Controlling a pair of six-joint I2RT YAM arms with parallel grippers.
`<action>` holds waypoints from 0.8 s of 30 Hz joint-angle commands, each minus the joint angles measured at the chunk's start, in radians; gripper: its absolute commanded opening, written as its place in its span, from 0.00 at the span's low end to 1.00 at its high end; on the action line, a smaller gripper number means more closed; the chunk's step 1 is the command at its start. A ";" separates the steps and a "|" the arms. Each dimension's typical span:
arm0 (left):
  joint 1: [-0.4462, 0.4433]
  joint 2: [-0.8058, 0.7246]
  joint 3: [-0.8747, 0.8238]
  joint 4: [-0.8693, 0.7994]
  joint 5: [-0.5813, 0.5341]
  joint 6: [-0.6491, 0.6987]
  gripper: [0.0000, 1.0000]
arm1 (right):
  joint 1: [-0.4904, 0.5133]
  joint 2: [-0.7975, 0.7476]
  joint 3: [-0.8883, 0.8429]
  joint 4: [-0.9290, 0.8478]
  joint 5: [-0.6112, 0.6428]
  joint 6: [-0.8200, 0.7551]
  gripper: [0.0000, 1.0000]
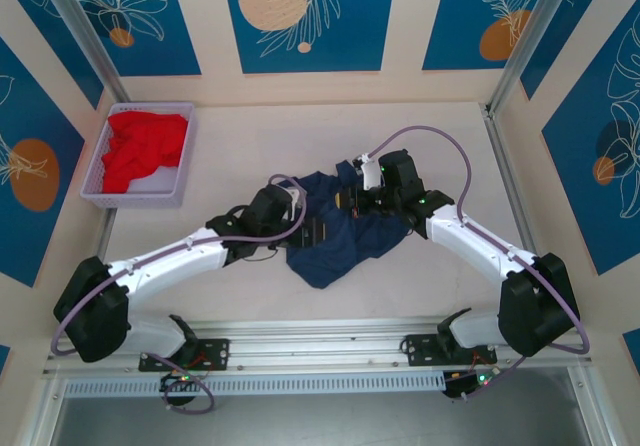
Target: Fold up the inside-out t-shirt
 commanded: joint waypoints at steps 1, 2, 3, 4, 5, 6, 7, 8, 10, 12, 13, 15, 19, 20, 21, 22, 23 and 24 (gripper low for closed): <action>-0.005 0.037 0.042 -0.049 -0.040 -0.042 0.57 | 0.009 -0.024 -0.016 0.020 -0.009 0.014 0.00; -0.004 0.048 0.048 -0.048 -0.040 -0.046 0.57 | 0.008 -0.025 -0.016 0.021 -0.009 0.014 0.00; -0.005 0.058 0.052 -0.048 -0.040 -0.048 0.57 | 0.010 -0.026 -0.016 0.021 -0.007 0.014 0.00; -0.004 0.070 0.057 -0.046 -0.037 -0.048 0.57 | 0.010 -0.026 -0.017 0.023 -0.008 0.014 0.00; -0.004 0.082 0.061 -0.043 -0.033 -0.050 0.57 | 0.010 -0.027 -0.018 0.024 -0.008 0.014 0.00; -0.004 0.092 0.066 -0.040 -0.030 -0.049 0.57 | 0.010 -0.027 -0.019 0.025 -0.007 0.014 0.00; -0.004 0.101 0.070 -0.035 -0.025 -0.051 0.55 | 0.010 -0.027 -0.020 0.026 -0.007 0.014 0.00; -0.003 0.109 0.073 -0.028 -0.021 -0.052 0.53 | 0.010 -0.027 -0.021 0.028 -0.007 0.014 0.00; -0.004 0.123 0.078 -0.018 -0.018 -0.055 0.49 | 0.011 -0.027 -0.025 0.029 -0.008 0.016 0.00; -0.004 0.135 0.083 -0.017 -0.026 -0.054 0.45 | 0.011 -0.029 -0.028 0.033 -0.012 0.017 0.00; -0.003 0.142 0.084 -0.015 -0.029 -0.053 0.43 | 0.011 -0.028 -0.031 0.035 -0.013 0.019 0.00; -0.003 0.154 0.089 -0.011 -0.030 -0.052 0.40 | 0.012 -0.030 -0.031 0.036 -0.015 0.019 0.00; 0.000 0.179 0.095 -0.004 -0.029 -0.049 0.34 | 0.012 -0.034 -0.032 0.037 -0.015 0.019 0.00; 0.000 0.185 0.095 -0.001 -0.028 -0.049 0.33 | 0.011 -0.036 -0.032 0.038 -0.014 0.019 0.00; 0.003 0.191 0.097 -0.002 -0.026 -0.048 0.33 | 0.012 -0.038 -0.032 0.038 -0.014 0.019 0.00; 0.005 0.196 0.098 -0.001 -0.025 -0.048 0.33 | 0.011 -0.038 -0.032 0.038 -0.013 0.018 0.00; 0.007 0.200 0.097 -0.001 -0.024 -0.048 0.33 | 0.012 -0.039 -0.031 0.038 -0.013 0.018 0.00; 0.008 0.202 0.098 0.002 -0.023 -0.047 0.33 | 0.012 -0.040 -0.031 0.037 -0.016 0.019 0.00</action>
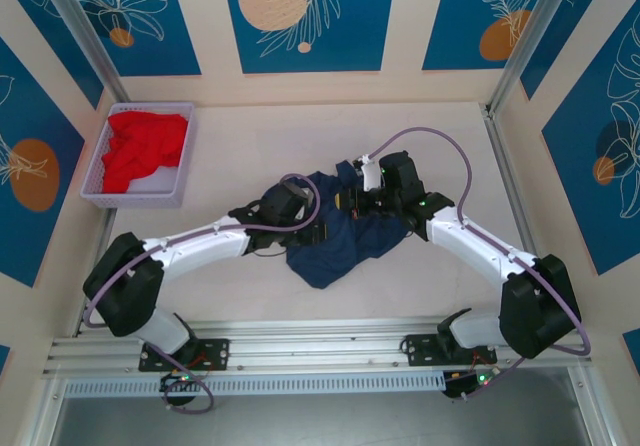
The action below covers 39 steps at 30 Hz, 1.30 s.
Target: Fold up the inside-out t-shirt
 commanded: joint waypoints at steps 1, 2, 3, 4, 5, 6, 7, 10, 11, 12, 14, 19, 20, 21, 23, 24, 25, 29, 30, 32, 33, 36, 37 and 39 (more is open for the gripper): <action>0.009 0.015 0.025 0.015 -0.009 0.005 0.33 | 0.007 -0.028 -0.011 0.013 -0.014 0.012 0.00; 0.009 0.017 0.026 0.014 -0.010 0.006 0.33 | 0.007 -0.028 -0.012 0.013 -0.015 0.012 0.00; 0.011 0.018 0.026 0.017 -0.010 0.007 0.32 | 0.007 -0.026 -0.012 0.013 -0.016 0.013 0.00; 0.012 0.020 0.026 0.019 -0.009 0.008 0.31 | 0.007 -0.025 -0.012 0.014 -0.016 0.012 0.00; 0.014 0.020 0.026 0.019 -0.011 0.009 0.29 | 0.007 -0.025 -0.012 0.014 -0.018 0.015 0.00; 0.015 0.018 0.025 0.020 -0.011 0.009 0.28 | 0.008 -0.025 -0.012 0.014 -0.019 0.015 0.00; 0.017 0.017 0.024 0.020 -0.013 0.011 0.28 | 0.009 -0.025 -0.013 0.014 -0.019 0.015 0.00; 0.027 0.007 0.019 0.020 -0.020 0.016 0.25 | 0.010 -0.024 -0.013 0.014 -0.019 0.015 0.00; 0.029 0.004 0.018 0.021 -0.024 0.018 0.23 | 0.010 -0.025 -0.014 0.014 -0.019 0.016 0.00; 0.032 0.001 0.016 0.020 -0.026 0.021 0.22 | 0.011 -0.025 -0.016 0.016 -0.020 0.016 0.00; 0.039 -0.003 0.016 0.020 -0.030 0.027 0.18 | 0.012 -0.025 -0.016 0.016 -0.021 0.018 0.00; 0.057 -0.029 0.006 0.047 -0.006 0.069 0.05 | 0.014 -0.027 -0.016 0.011 0.000 0.021 0.00; 0.062 -0.049 -0.002 0.052 0.002 0.087 0.02 | 0.015 -0.027 -0.011 0.003 0.013 0.021 0.00; 0.069 -0.075 -0.012 0.056 0.004 0.105 0.00 | 0.016 -0.025 -0.003 -0.009 0.031 0.026 0.00; 0.083 -0.135 -0.033 0.055 0.012 0.141 0.00 | 0.022 -0.025 0.013 -0.037 0.079 0.038 0.00; 0.096 -0.164 -0.042 0.047 0.027 0.158 0.00 | 0.027 -0.026 0.021 -0.047 0.111 0.051 0.00; 0.108 -0.189 -0.049 0.043 0.049 0.171 0.00 | 0.032 -0.027 0.026 -0.044 0.124 0.057 0.00; 0.183 -0.285 -0.100 0.050 0.158 0.190 0.00 | 0.069 -0.021 0.061 -0.006 0.190 0.096 0.00; 0.203 -0.305 -0.114 0.065 0.191 0.193 0.00 | 0.080 -0.014 0.076 0.002 0.208 0.105 0.00; 0.238 -0.341 -0.139 0.090 0.234 0.186 0.00 | 0.102 0.004 0.104 0.011 0.248 0.110 0.01; 0.254 -0.355 -0.149 0.097 0.253 0.188 0.00 | 0.111 0.013 0.117 0.011 0.272 0.110 0.02; 0.296 -0.391 -0.163 0.100 0.317 0.194 0.00 | 0.112 0.036 0.144 0.010 0.294 0.123 0.07; 0.306 -0.400 -0.169 0.105 0.337 0.198 0.00 | 0.112 0.043 0.152 0.013 0.290 0.125 0.08; 0.324 -0.412 -0.177 0.113 0.387 0.212 0.00 | 0.116 0.061 0.173 0.019 0.280 0.127 0.09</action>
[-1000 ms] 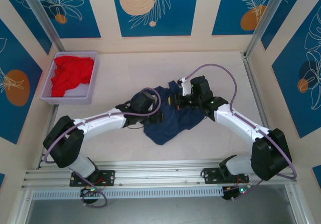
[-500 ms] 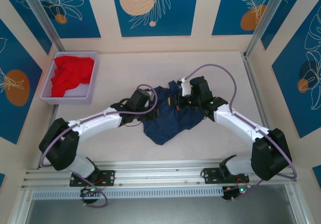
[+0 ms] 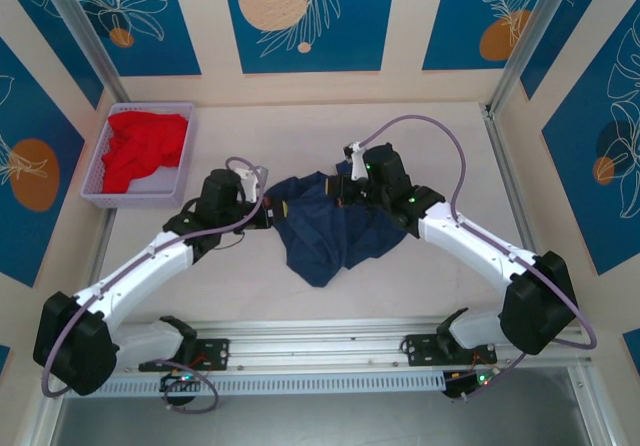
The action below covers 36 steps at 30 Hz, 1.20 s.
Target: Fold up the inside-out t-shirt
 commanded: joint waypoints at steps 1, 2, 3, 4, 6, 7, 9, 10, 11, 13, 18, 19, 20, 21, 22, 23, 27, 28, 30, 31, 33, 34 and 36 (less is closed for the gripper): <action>0.033 -0.033 -0.024 0.052 0.156 0.041 0.00 | 0.007 0.037 0.050 0.018 0.031 0.020 0.10; 0.038 -0.034 -0.030 0.071 0.203 0.044 0.00 | 0.008 0.045 0.059 0.018 0.025 0.017 0.10; 0.040 -0.032 -0.033 0.084 0.235 0.046 0.00 | 0.010 0.050 0.064 0.019 0.021 0.013 0.09; 0.040 -0.028 -0.032 0.084 0.257 0.051 0.00 | 0.010 0.056 0.068 0.021 0.017 0.013 0.09; 0.041 -0.024 -0.031 0.078 0.278 0.067 0.00 | 0.010 0.060 0.069 0.027 0.006 0.009 0.09; 0.041 -0.024 -0.031 0.067 0.269 0.072 0.00 | 0.009 0.061 0.068 0.026 -0.002 0.007 0.09; 0.041 -0.024 -0.030 0.046 0.248 0.087 0.00 | 0.006 0.063 0.070 0.020 -0.016 0.003 0.09; 0.041 -0.023 -0.028 0.036 0.232 0.091 0.00 | 0.005 0.065 0.070 0.013 -0.019 0.002 0.10; 0.042 -0.024 -0.027 0.028 0.219 0.096 0.00 | 0.003 0.065 0.069 0.008 -0.021 0.000 0.10; 0.043 -0.027 -0.020 0.005 0.181 0.099 0.00 | -0.002 0.065 0.068 0.006 -0.039 -0.003 0.17; 0.080 -0.065 0.020 -0.102 0.042 0.085 0.00 | -0.026 0.056 0.125 -0.066 -0.109 -0.085 0.37; 0.103 -0.085 0.034 -0.140 0.015 0.084 0.00 | -0.033 0.038 0.136 -0.104 -0.092 -0.117 0.41; 0.129 -0.113 0.049 -0.176 -0.010 0.082 0.00 | -0.041 0.019 0.138 -0.142 -0.068 -0.144 0.45; 0.150 -0.139 0.060 -0.210 -0.038 0.082 0.00 | -0.054 0.004 0.132 -0.177 -0.039 -0.155 0.48; 0.174 -0.170 0.074 -0.249 -0.068 0.083 0.00 | -0.072 -0.006 0.115 -0.213 -0.005 -0.163 0.50; 0.196 -0.195 0.091 -0.287 -0.096 0.084 0.00 | -0.095 -0.008 0.091 -0.248 0.027 -0.167 0.51; 0.252 -0.233 0.133 -0.373 -0.142 0.092 0.00 | -0.179 0.048 0.001 -0.266 0.061 -0.110 0.55; 0.261 -0.237 0.139 -0.383 -0.150 0.097 0.00 | -0.189 0.079 -0.003 -0.249 0.067 -0.103 0.57; 0.275 -0.242 0.147 -0.395 -0.165 0.104 0.00 | -0.192 0.154 0.025 -0.241 0.109 -0.106 0.58; 0.281 -0.245 0.153 -0.405 -0.179 0.107 0.00 | -0.199 0.203 0.054 -0.252 0.129 -0.109 0.58; 0.294 -0.251 0.169 -0.425 -0.204 0.119 0.00 | -0.212 0.290 0.115 -0.281 0.141 -0.104 0.58; 0.297 -0.254 0.175 -0.433 -0.223 0.126 0.00 | -0.219 0.333 0.136 -0.284 0.145 -0.100 0.58; 0.306 -0.255 0.182 -0.440 -0.255 0.138 0.00 | -0.230 0.406 0.168 -0.284 0.144 -0.087 0.57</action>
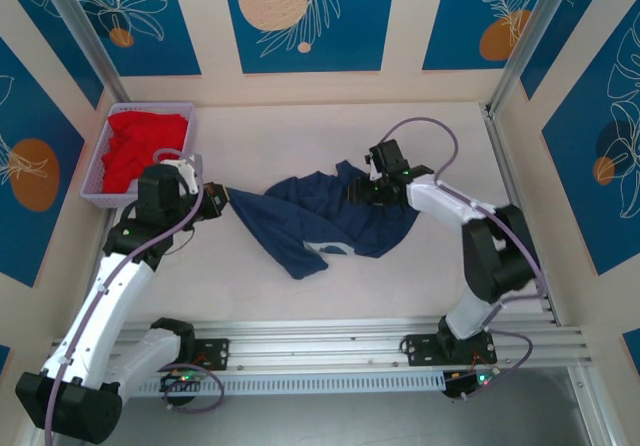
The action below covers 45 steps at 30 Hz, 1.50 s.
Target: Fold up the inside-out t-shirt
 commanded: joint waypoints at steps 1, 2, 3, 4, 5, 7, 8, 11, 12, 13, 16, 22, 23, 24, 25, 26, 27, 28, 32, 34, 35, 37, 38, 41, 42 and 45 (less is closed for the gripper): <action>0.027 -0.011 0.049 -0.048 -0.086 0.040 0.00 | -0.023 0.098 0.080 -0.035 0.042 0.031 0.55; 0.031 -0.011 0.049 -0.042 -0.093 0.040 0.00 | -0.030 0.131 0.097 -0.042 0.043 0.037 0.52; 0.036 -0.008 0.049 -0.036 -0.098 0.039 0.00 | -0.036 0.148 0.106 -0.037 0.038 0.041 0.45; 0.044 -0.005 0.050 -0.028 -0.102 0.037 0.00 | -0.042 0.157 0.109 -0.025 0.030 0.043 0.34; 0.051 0.001 0.053 -0.017 -0.102 0.036 0.00 | -0.047 0.151 0.112 -0.020 0.028 0.044 0.24; 0.069 0.023 0.073 -0.001 -0.095 0.029 0.00 | -0.056 0.104 0.117 -0.016 0.033 0.031 0.16; 0.075 0.037 0.095 0.004 -0.089 0.029 0.00 | -0.060 0.068 0.120 -0.019 0.036 0.024 0.14; 0.095 0.085 0.204 0.013 -0.080 0.029 0.00 | -0.081 -0.071 0.146 -0.036 0.021 -0.001 0.03; 0.099 0.101 0.250 0.013 -0.082 0.031 0.00 | -0.089 -0.116 0.158 -0.043 0.009 -0.006 0.00; 0.105 0.115 0.296 0.010 -0.082 0.036 0.00 | -0.097 -0.159 0.174 -0.051 -0.006 -0.010 0.00; 0.127 0.148 0.421 -0.013 -0.084 0.057 0.00 | -0.114 -0.264 0.211 -0.075 -0.020 -0.020 0.00; 0.178 0.179 0.584 -0.068 -0.082 0.110 0.00 | -0.154 -0.404 0.253 -0.107 -0.006 -0.052 0.00; 0.188 0.184 0.606 -0.076 -0.086 0.119 0.00 | -0.160 -0.422 0.256 -0.107 -0.003 -0.056 0.00; 0.202 0.192 0.631 -0.085 -0.084 0.127 0.00 | -0.168 -0.438 0.254 -0.101 -0.003 -0.057 0.00; 0.216 0.201 0.653 -0.096 -0.077 0.130 0.00 | -0.174 -0.453 0.249 -0.094 -0.003 -0.056 0.00; 0.226 0.208 0.669 -0.104 -0.070 0.134 0.00 | -0.175 -0.462 0.245 -0.092 -0.006 -0.052 0.00; 0.236 0.211 0.677 -0.111 -0.063 0.140 0.00 | -0.175 -0.472 0.239 -0.099 -0.018 -0.048 0.00; 0.243 0.212 0.678 -0.119 -0.063 0.148 0.00 | -0.170 -0.484 0.224 -0.108 -0.037 -0.039 0.00; 0.255 0.175 0.599 -0.152 -0.074 0.170 0.00 | -0.086 -0.558 0.059 -0.116 -0.053 0.032 0.00; 0.270 0.140 0.525 -0.162 -0.099 0.185 0.00 | 0.012 -0.593 -0.086 -0.097 -0.078 0.109 0.03; 0.276 0.129 0.499 -0.173 -0.118 0.196 0.00 | 0.064 -0.596 -0.146 -0.083 -0.103 0.143 0.10; 0.287 0.108 0.443 -0.196 -0.154 0.219 0.00 | 0.153 -0.562 -0.226 -0.089 -0.148 0.181 0.25; 0.288 0.100 0.416 -0.202 -0.159 0.227 0.00 | 0.163 -0.541 -0.231 -0.114 -0.145 0.179 0.30; 0.289 0.072 0.326 -0.206 -0.178 0.240 0.00 | 0.120 -0.499 -0.242 -0.144 -0.068 0.136 0.37; 0.290 0.066 0.300 -0.201 -0.180 0.243 0.00 | 0.090 -0.493 -0.256 -0.119 -0.066 0.130 0.38; 0.290 0.060 0.249 -0.192 -0.152 0.235 0.00 | 0.030 -0.457 -0.284 -0.044 -0.108 0.134 0.41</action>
